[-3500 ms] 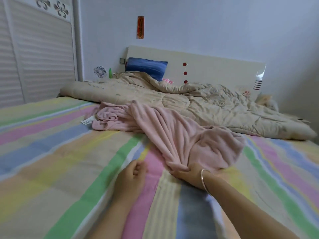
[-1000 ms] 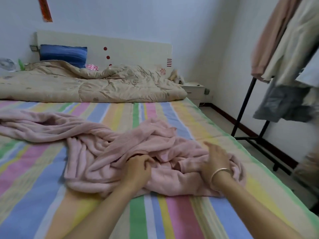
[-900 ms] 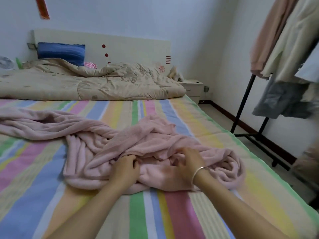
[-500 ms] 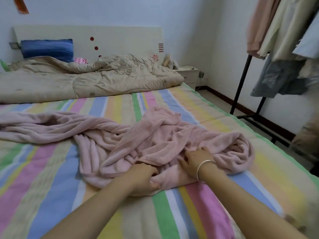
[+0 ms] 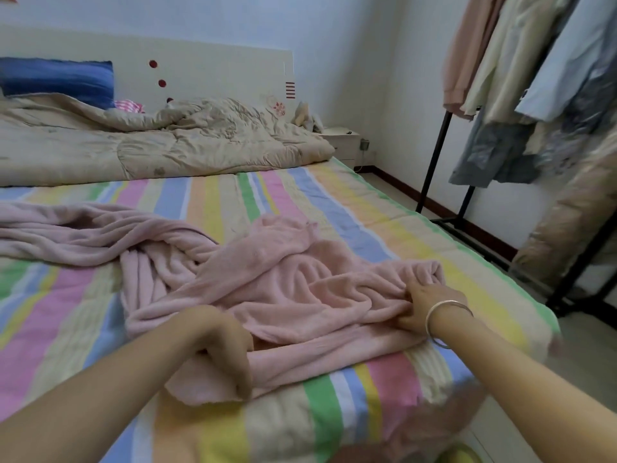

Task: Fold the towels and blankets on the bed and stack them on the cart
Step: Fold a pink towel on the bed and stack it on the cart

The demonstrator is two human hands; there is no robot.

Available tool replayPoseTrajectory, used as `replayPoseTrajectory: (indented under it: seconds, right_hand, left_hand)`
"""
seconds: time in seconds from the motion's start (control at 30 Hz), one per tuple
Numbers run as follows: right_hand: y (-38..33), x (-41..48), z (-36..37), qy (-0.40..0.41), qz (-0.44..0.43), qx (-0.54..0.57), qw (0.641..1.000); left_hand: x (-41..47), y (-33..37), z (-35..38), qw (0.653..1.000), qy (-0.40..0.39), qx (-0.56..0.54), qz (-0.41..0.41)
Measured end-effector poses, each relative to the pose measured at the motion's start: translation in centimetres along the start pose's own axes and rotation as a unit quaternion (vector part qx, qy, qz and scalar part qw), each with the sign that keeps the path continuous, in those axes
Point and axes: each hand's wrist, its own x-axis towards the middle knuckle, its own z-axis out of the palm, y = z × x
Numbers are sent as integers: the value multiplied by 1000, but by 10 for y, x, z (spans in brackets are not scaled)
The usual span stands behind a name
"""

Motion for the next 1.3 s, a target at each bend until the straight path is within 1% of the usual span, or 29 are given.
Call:
replayPoseTrajectory:
  seconds: [0.03,0.1,0.13,0.2,0.27,0.3,0.33,0.37,0.43,0.47,0.5,0.53,0.57,0.6,0.63,0.67,0.7,0.73,0.77,0.8,0.83,0.87,0.9,0.93,0.97,1.03,1.13,1.23,1.3]
  right_hand:
    - [-7,-2,-4,19,-10,-34,999]
    - [-26,-6,-16,91,-70,-78,990]
    - [-37,-6,-20,126,-115,-62,983]
    - [-68,-6,-25,136,-220,28,966]
    - [-104,-2,-25,85,-286,113,948]
    - [-123,4,-22,55,-294,134,945]
    - [-140,9,-19,33,-299,141,943]
    - [-156,18,-14,22,-301,138,943]
    - [-179,36,-7,16,-306,127,943]
    - [-185,49,-9,15,-312,125,942]
    - [-186,74,-16,18,-316,126,940]
    - [-182,98,-29,31,-310,144,939]
    - [-174,133,-49,66,-276,183,941]
    - [-162,167,-72,119,-216,239,939]
    - [-150,196,-97,175,-140,308,925]
    - [-136,229,-120,209,-72,398,890]
    - [-125,255,-131,207,-34,509,835]
    - [-118,278,-135,182,-19,602,777]
    - [-112,292,-130,174,-19,629,757]
    - [-108,300,-121,172,-28,573,801]
    - [-103,306,-104,161,-28,485,859]
    - [-98,307,-83,147,-21,398,905]
    - [-94,306,-60,134,-17,332,934]
    - [-90,302,-38,116,-14,299,947]
    - [-87,297,-19,104,-19,286,952]
    - [-88,275,3,59,-30,275,959]
    - [-91,251,16,-14,-71,189,979]
    - [-86,243,14,-4,-119,120,986]
    - [-71,257,-2,28,-120,101,987]
  left_hand:
    - [3,-1,1,999,-5,-41,8]
    - [5,-5,5,982,3,-188,22]
    - [4,-9,6,965,28,-260,24]
    - [4,-22,6,940,119,-320,8]
    - [10,-36,6,942,237,-238,-16]
    - [15,-42,7,943,278,-181,-25]
    - [17,-43,8,943,299,-141,-30]
    - [23,-47,8,947,294,-126,-38]
    - [38,-56,3,947,291,-123,-61]
    - [45,-59,-4,942,306,-121,-64]
    - [55,-65,-22,935,329,-107,-75]
    - [64,-67,-41,919,374,-102,-72]
    - [72,-66,-70,896,425,-107,-70]
    - [84,-64,-100,857,495,-130,-54]
    - [91,-60,-127,823,540,-170,-47]
    - [105,-58,-156,782,585,-211,-36]
    - [115,-56,-173,752,608,-253,-29]
    - [131,-55,-186,730,628,-269,-19]
    - [146,-53,-190,730,637,-247,-22]
    - [162,-53,-187,742,642,-189,-34]
    - [178,-55,-179,765,627,-132,-55]
    - [192,-57,-167,792,597,-102,-77]
    - [206,-61,-153,819,555,-112,-95]
    - [219,-68,-138,844,507,-131,-110]
    - [228,-74,-123,866,463,-146,-121]
    - [233,-81,-101,885,424,-141,-128]
    - [227,-76,-93,859,473,-85,-175]
    - [213,-75,-104,819,543,-42,-180]
    - [203,-104,-107,796,574,10,-190]
